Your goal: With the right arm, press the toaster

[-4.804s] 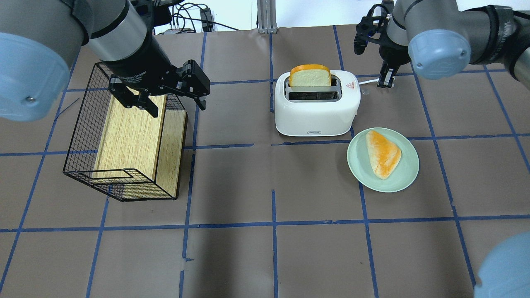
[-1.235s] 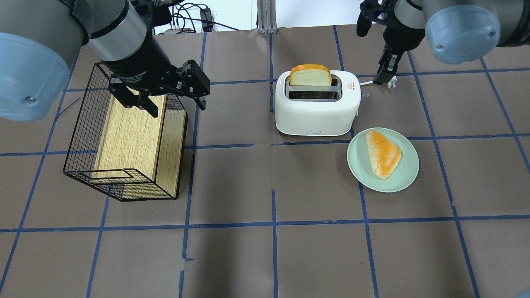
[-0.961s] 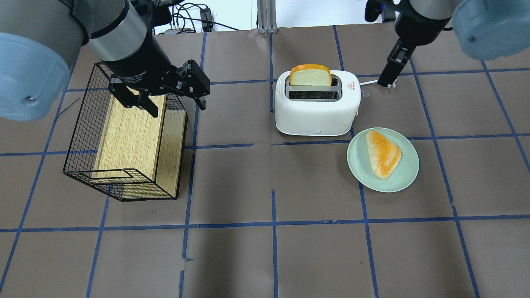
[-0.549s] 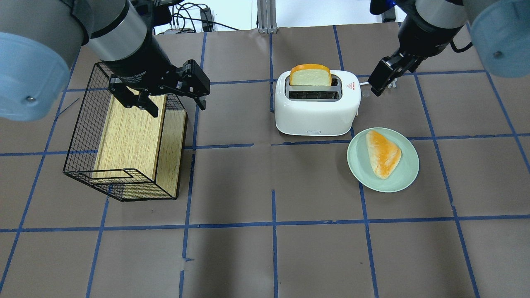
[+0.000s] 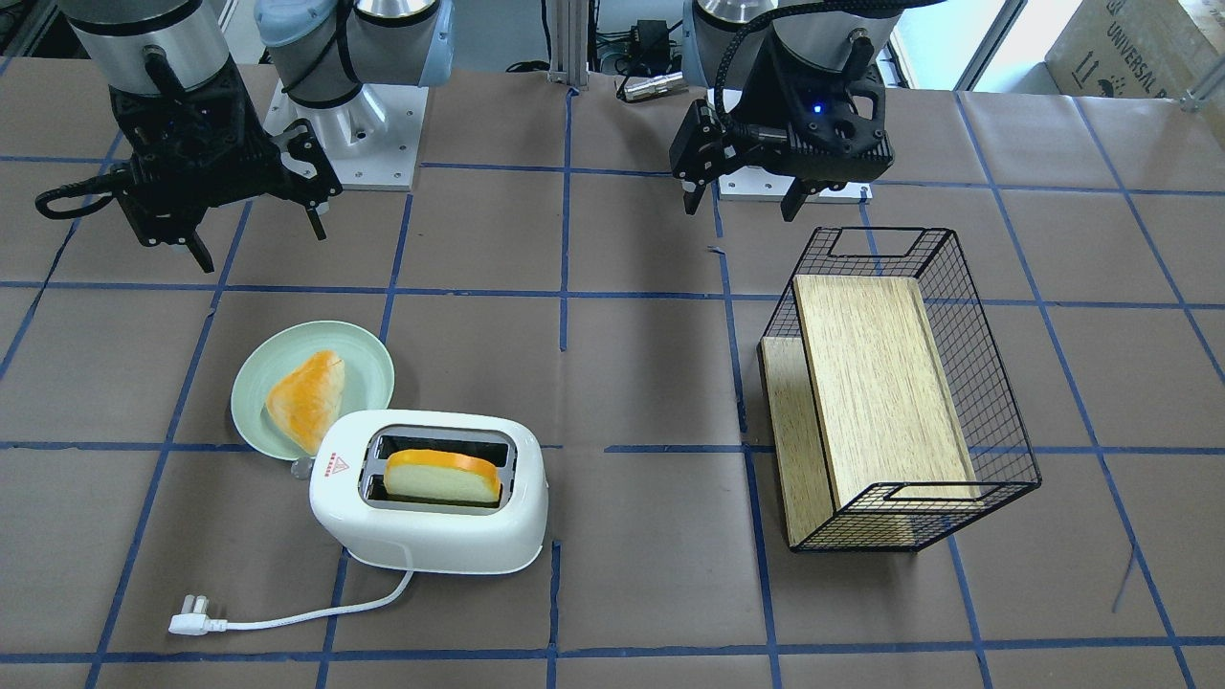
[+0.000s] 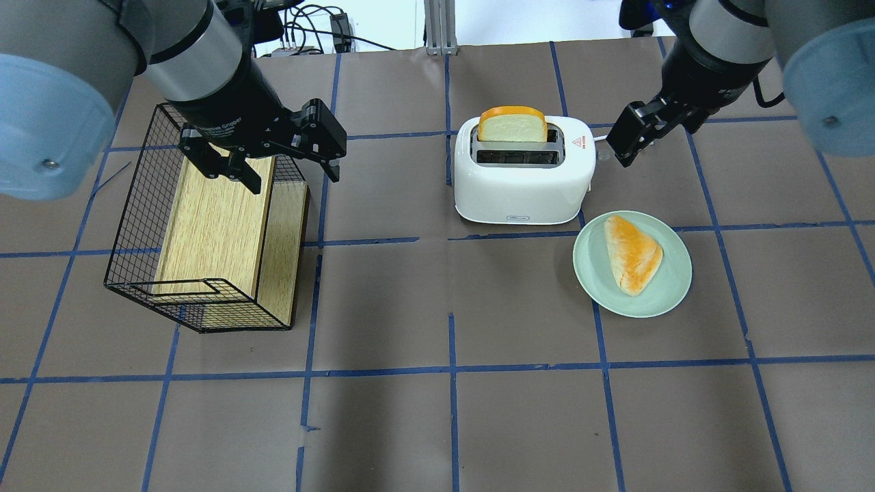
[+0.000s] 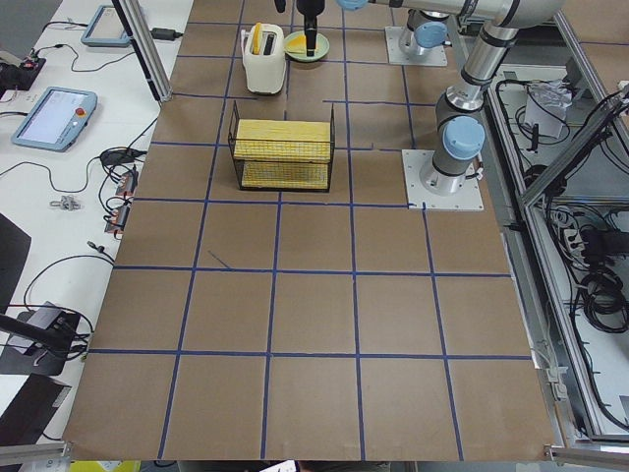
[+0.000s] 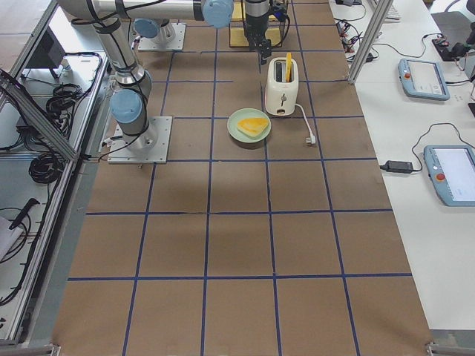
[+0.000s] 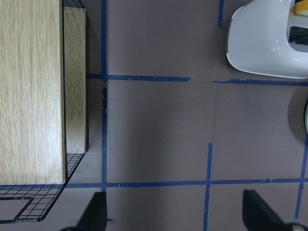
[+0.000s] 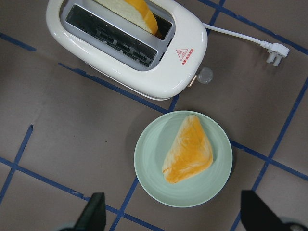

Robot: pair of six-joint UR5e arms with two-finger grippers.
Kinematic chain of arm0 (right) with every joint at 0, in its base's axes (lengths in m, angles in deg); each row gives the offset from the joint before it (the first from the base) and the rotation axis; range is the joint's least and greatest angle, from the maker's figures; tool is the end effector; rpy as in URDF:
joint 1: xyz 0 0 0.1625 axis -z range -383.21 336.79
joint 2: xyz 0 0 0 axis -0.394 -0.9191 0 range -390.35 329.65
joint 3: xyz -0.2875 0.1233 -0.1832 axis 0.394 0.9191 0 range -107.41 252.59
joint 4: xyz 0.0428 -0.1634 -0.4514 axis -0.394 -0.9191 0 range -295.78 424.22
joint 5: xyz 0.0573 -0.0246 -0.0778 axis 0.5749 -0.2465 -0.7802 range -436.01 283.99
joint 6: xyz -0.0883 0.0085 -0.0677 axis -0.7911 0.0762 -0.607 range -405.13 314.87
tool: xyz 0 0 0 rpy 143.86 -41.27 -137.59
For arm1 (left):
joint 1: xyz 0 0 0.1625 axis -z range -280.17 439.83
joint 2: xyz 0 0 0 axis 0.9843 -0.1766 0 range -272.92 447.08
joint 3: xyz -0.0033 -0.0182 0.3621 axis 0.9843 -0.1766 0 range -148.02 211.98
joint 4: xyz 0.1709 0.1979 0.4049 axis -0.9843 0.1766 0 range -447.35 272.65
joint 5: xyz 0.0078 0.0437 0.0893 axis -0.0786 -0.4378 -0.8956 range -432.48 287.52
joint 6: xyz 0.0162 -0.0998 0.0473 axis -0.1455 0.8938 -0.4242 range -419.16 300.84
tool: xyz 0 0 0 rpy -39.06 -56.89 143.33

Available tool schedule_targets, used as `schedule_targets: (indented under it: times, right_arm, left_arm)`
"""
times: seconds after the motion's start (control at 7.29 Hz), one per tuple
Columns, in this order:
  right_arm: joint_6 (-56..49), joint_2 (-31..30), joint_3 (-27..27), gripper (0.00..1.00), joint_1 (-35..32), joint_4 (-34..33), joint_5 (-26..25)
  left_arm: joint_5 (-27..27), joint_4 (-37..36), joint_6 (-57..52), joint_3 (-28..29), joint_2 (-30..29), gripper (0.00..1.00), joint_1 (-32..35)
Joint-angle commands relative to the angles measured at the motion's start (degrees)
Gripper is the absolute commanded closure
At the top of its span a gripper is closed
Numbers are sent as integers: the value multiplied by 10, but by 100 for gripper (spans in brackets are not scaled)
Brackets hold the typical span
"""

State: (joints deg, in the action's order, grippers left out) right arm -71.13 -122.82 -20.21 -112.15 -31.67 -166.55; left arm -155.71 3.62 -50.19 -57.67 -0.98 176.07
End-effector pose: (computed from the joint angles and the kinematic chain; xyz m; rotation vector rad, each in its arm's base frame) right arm 0.1220 -0.5599 0.4206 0.6703 -3.0334 0.1433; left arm -0.2056 -0.5335 0.4348 0.0697 -3.0206 0.0107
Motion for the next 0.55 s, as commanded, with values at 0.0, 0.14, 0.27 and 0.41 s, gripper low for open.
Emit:
schedule_targets:
  times: [0.0, 0.14, 0.27, 0.41]
  right_arm:
    - [67, -6, -1, 0, -1, 6, -9]
    - [100, -11, -1, 0, -1, 16, -10]
    - [137, -14, 0, 0, -1, 21, -6]
    - [160, -17, -1, 0, -1, 23, -3]
  left_arm:
    - [0, 0, 0, 0, 0, 0, 0]
    - [0, 0, 0, 0, 0, 0, 0]
    - [0, 0, 0, 0, 0, 0, 0]
    - [0, 0, 0, 0, 0, 0, 0]
